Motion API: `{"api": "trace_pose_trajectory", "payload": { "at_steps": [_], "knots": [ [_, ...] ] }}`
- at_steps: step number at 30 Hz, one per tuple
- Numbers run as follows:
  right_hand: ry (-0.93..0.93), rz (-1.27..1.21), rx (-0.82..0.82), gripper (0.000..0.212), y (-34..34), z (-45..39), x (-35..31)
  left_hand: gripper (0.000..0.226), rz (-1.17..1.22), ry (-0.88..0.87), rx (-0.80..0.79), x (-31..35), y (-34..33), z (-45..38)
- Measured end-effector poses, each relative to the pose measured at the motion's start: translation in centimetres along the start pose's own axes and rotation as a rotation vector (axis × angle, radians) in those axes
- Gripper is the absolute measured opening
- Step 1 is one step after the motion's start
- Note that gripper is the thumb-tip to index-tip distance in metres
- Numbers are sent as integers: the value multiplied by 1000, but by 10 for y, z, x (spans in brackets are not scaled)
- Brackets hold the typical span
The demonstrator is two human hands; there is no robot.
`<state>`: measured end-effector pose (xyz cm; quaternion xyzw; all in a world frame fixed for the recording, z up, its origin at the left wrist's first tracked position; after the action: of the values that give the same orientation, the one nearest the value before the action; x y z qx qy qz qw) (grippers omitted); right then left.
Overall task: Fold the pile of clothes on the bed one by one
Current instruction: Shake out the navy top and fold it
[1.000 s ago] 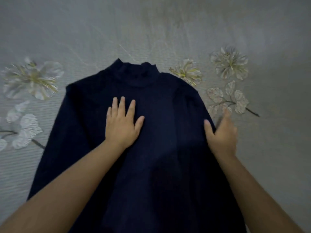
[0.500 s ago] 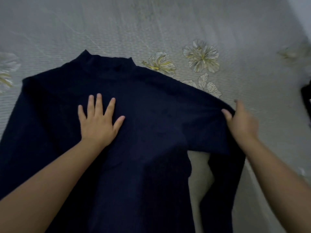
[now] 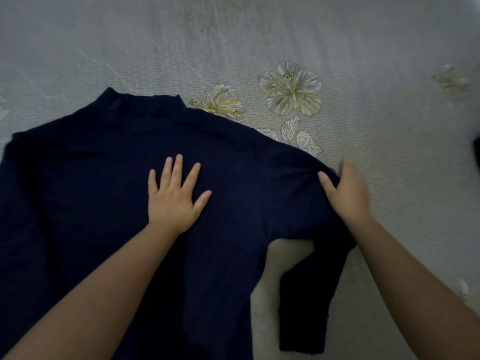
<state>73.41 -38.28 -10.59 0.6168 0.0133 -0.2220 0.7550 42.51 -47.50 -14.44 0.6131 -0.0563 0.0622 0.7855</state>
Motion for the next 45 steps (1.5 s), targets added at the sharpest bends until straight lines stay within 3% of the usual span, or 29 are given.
{"api": "trace_pose_trajectory", "payload": {
  "at_steps": [5, 8, 12, 16, 21, 25, 28, 30, 33, 36, 38, 40, 42, 45],
  "knots": [
    [-178, -281, 124, 82, 20, 60, 36, 58, 57, -37, 90, 25, 14, 10],
    [-323, -403, 44, 88, 1, 114, 52, 55, 135, -172, 163, 64, 16, 25],
    [-374, -486, -1, 79, -22, 137, 50, 58, 112, -219, -12, 105, -4, 35],
    [-463, -808, -102, 78, 5, 112, 88, 56, -42, -193, -155, 103, -22, 34],
    [-340, -344, -149, 57, 84, 40, 159, 102, -4, -347, -99, 128, 10, 25],
    [-178, 33, -229, 73, 124, -23, 177, 80, 43, -456, -8, 177, 23, -11],
    [-114, 333, -102, 69, 124, -47, 183, 59, 47, -475, -22, 215, 16, -37],
    [-119, 434, 18, 66, 113, -45, 196, 56, 13, -468, -64, 234, 4, -49],
    [-198, 236, 189, 75, 98, -27, 227, 61, -70, -424, -119, 247, -17, -54],
    [-201, -210, 304, 86, 91, -16, 247, 84, -80, -398, -65, 247, -23, -53],
    [-139, -294, 314, 76, 92, -18, 253, 96, -60, -403, -54, 247, -23, -53],
    [-54, -249, 334, 42, 100, -23, 256, 99, -42, -417, -56, 250, -22, -54],
    [-59, -277, 282, 19, 116, -29, 261, 101, -45, -421, -70, 251, -20, -54],
    [-124, -413, 62, 33, 143, -40, 273, 98, -31, -486, -65, 258, -11, -50]
  ]
}}
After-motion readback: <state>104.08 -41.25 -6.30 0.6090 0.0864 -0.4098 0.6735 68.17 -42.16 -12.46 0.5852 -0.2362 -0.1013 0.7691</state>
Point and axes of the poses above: each hand's wrist, its own z-axis away from the middle knuckle, its own y-axis out of the back of the hand, x = y × z, the point moved 4 cm from there along -z, towards the middle knuckle, and after that the axes turned 11 degrees about -y, right-handed, at the moved point
